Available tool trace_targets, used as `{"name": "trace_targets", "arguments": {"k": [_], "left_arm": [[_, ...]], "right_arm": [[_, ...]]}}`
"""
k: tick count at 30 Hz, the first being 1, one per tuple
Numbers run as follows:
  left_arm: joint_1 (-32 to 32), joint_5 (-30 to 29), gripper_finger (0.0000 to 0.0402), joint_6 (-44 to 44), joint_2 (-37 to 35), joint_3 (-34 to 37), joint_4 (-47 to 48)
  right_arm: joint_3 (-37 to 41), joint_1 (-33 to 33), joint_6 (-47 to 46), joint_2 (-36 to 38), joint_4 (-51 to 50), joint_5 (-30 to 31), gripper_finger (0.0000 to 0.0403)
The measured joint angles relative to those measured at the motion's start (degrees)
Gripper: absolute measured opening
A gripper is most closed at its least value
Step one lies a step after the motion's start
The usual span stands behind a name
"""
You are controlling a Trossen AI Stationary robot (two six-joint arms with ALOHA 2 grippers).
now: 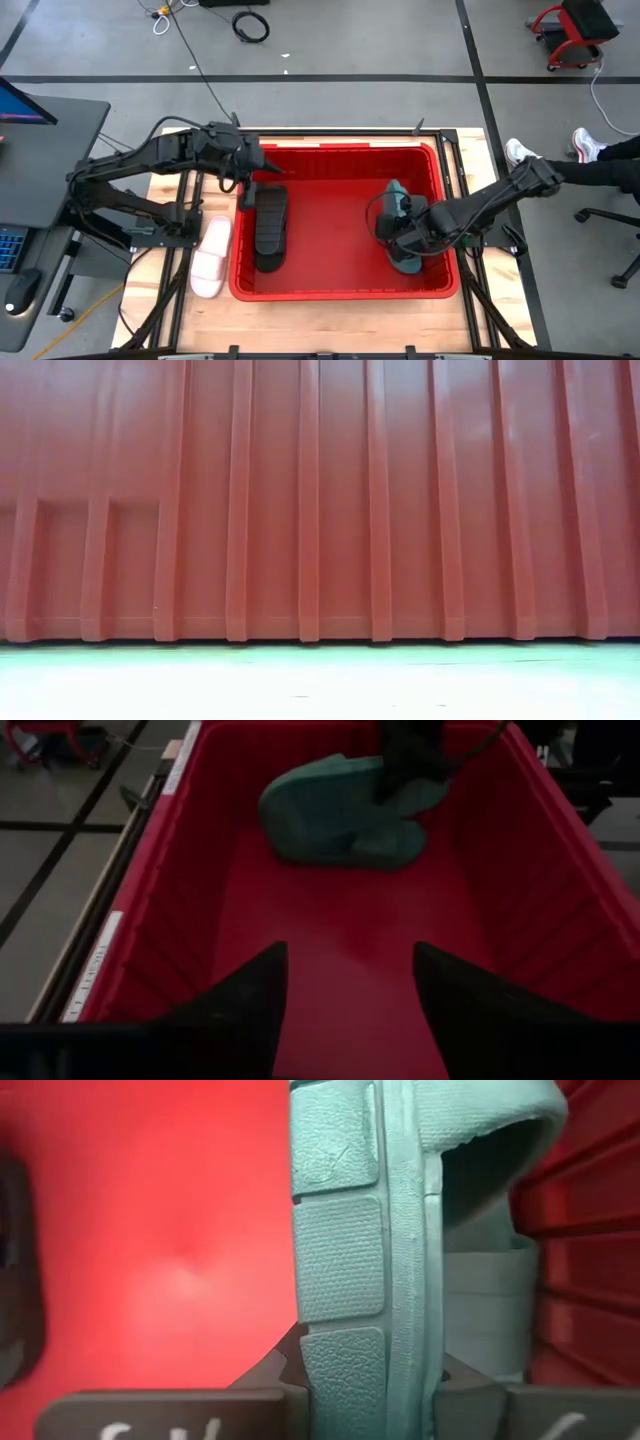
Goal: Pick and place slides into bin
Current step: Put the green slide on top of the other green slide in the container
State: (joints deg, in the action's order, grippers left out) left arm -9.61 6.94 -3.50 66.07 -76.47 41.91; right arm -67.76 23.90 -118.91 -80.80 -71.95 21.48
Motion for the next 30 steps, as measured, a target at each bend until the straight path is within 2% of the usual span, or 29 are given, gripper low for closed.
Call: {"name": "trace_targets", "arguments": {"k": [4,12,17,30], "left_arm": [[-0.08,-0.12,0.0209,-0.43,-0.14,0.0,-0.05],[-0.04,-0.08,0.0197,-0.81,-0.14,0.0,-0.15],[-0.04,-0.08,0.0198,-0.64,-0.14,0.02,-0.05],[-0.07,-0.06,0.0193,-2.3,-0.12,0.02,1.44]], "right_arm": [[0.18,-0.4,-0.65,-1.77,-2.48,-0.16,0.0066],[0.47,-3.12,2.86,-6.11,-3.72,-6.16,0.0068],[0.5,-5.43,6.48,-6.97,-3.41,-10.57,0.0122],[-1.38,-9.04,9.38,-5.35,-2.61,-10.28,0.0141]]}}
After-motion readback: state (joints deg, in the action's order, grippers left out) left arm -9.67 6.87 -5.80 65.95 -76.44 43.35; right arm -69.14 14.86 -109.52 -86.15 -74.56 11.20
